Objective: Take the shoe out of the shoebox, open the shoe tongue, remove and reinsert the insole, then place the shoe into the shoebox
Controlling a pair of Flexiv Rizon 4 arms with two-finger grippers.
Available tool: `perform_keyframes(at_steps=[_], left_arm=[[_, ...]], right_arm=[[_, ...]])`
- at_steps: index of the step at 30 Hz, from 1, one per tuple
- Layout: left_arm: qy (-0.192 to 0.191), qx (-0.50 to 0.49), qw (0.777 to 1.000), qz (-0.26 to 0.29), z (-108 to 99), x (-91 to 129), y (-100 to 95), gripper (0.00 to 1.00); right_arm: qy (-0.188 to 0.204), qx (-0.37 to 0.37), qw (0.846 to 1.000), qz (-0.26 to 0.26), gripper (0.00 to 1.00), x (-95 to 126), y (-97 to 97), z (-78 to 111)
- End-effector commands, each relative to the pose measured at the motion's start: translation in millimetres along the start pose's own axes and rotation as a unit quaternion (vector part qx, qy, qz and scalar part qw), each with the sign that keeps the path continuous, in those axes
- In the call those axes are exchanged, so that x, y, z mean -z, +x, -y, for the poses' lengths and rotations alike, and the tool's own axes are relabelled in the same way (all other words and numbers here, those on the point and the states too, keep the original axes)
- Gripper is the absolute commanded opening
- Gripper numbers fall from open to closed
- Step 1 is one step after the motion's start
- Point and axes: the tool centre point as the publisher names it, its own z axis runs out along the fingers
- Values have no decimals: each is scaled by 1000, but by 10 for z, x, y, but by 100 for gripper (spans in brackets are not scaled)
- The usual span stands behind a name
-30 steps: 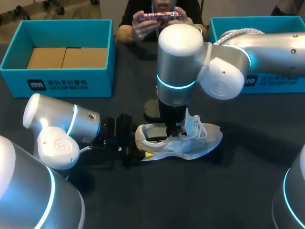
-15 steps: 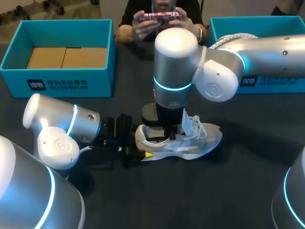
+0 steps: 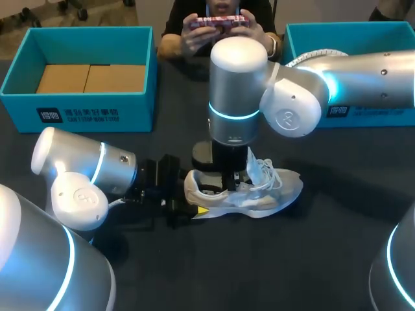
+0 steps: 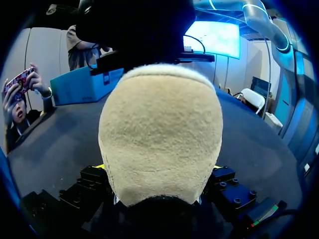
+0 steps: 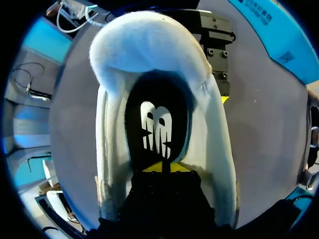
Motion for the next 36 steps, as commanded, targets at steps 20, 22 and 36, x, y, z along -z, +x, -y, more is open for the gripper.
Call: perform_keyframes(at_steps=[20, 22, 36], left_arm=[[-1, 1, 1000, 1, -100, -44, -25, 0], [-1, 1, 1000, 1, -100, -44, -25, 0], [-1, 1, 1000, 1, -100, -44, -25, 0]], right_arm=[[24, 4, 999, 31, 0, 588, 143, 243], [24, 8, 999, 32, 0, 622, 124, 252], [-5, 38, 998, 41, 0, 850, -29, 322]])
